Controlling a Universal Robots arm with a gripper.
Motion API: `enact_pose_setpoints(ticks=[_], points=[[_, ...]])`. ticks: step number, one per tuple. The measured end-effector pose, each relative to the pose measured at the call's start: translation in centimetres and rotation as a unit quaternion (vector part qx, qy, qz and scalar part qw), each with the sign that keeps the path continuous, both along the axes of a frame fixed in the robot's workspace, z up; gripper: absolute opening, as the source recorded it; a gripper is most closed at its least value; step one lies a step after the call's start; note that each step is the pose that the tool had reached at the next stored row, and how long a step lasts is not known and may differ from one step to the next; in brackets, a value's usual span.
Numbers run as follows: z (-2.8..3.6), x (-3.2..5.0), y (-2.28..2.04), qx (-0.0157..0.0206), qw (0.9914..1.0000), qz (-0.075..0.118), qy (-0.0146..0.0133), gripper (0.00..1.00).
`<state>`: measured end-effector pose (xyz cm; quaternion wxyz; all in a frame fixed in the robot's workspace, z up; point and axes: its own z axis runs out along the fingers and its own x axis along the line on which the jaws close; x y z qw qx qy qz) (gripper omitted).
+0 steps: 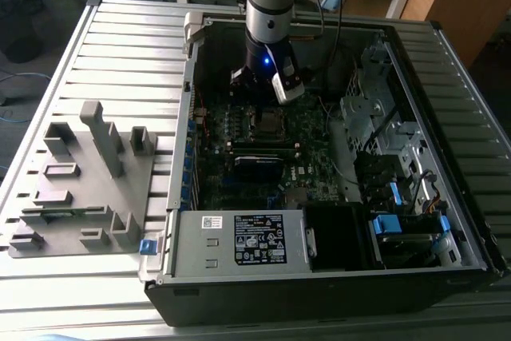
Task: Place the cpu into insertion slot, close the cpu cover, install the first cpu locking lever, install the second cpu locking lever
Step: 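Close the cpu cover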
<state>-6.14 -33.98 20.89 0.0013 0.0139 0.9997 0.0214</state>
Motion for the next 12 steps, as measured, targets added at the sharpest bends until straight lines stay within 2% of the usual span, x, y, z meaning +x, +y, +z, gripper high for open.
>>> enact_pose_setpoints(ticks=[3,7,12], points=[[-0.10,-0.31,-0.01,0.0007,0.99999,0.004,-0.0002,0.11],[-0.16,-0.38,-0.01,0.0048,0.99990,0.013,-0.0002,0.11],[-0.18,-0.39,-0.01,0.0050,0.99989,0.014,-0.0003,0.11]])
